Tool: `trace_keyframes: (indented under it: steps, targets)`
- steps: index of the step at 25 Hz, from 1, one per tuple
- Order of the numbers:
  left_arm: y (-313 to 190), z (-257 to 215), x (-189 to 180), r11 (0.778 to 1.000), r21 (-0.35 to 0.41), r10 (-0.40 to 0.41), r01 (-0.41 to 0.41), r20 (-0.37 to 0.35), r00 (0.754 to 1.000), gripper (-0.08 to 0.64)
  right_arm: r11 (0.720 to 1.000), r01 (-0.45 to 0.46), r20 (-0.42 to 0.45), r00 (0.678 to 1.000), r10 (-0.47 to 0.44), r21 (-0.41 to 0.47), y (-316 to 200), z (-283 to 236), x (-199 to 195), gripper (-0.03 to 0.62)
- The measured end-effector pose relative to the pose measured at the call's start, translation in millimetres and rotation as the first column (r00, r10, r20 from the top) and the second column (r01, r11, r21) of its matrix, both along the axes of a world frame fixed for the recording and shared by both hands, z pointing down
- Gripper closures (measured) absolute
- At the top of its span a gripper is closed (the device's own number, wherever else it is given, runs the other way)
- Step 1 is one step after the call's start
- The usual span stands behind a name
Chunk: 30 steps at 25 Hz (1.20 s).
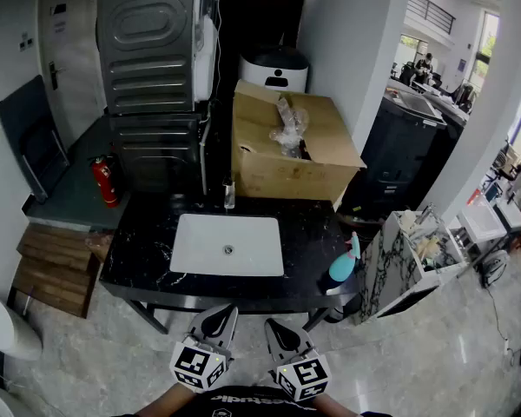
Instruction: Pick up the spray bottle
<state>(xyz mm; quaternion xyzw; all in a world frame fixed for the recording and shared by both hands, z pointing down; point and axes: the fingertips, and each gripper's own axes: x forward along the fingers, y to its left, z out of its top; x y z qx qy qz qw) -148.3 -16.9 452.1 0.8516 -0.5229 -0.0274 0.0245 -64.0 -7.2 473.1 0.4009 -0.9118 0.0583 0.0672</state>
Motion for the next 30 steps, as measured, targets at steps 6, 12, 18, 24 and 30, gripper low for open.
trace_keyframes:
  steps: [6,12,18,24,30]
  targets:
    - [6,1,1,1.0,-0.003,0.003,-0.003,-0.002,1.0,0.545,1.0,-0.02,-0.01,1.0,0.02,-0.004,4,2,4,0.555]
    - [9,0,4,1.0,-0.002,0.013,-0.013,0.001,1.0,0.545,0.999,-0.035,-0.016,0.999,0.036,0.01,7,-1,7,0.555]
    - [11,-2,5,1.0,0.0,0.025,-0.025,0.003,1.0,0.545,0.999,-0.052,-0.02,0.998,0.052,0.011,8,-1,8,0.555]
    - [14,1,4,0.999,-0.002,0.037,-0.037,-0.003,0.999,0.545,0.998,-0.063,0.003,0.998,0.062,0.012,13,-2,8,0.555]
    - [17,5,0,0.998,-0.017,0.053,-0.053,-0.017,0.998,0.545,0.995,-0.095,0.028,0.995,0.095,-0.007,16,-1,9,0.555]
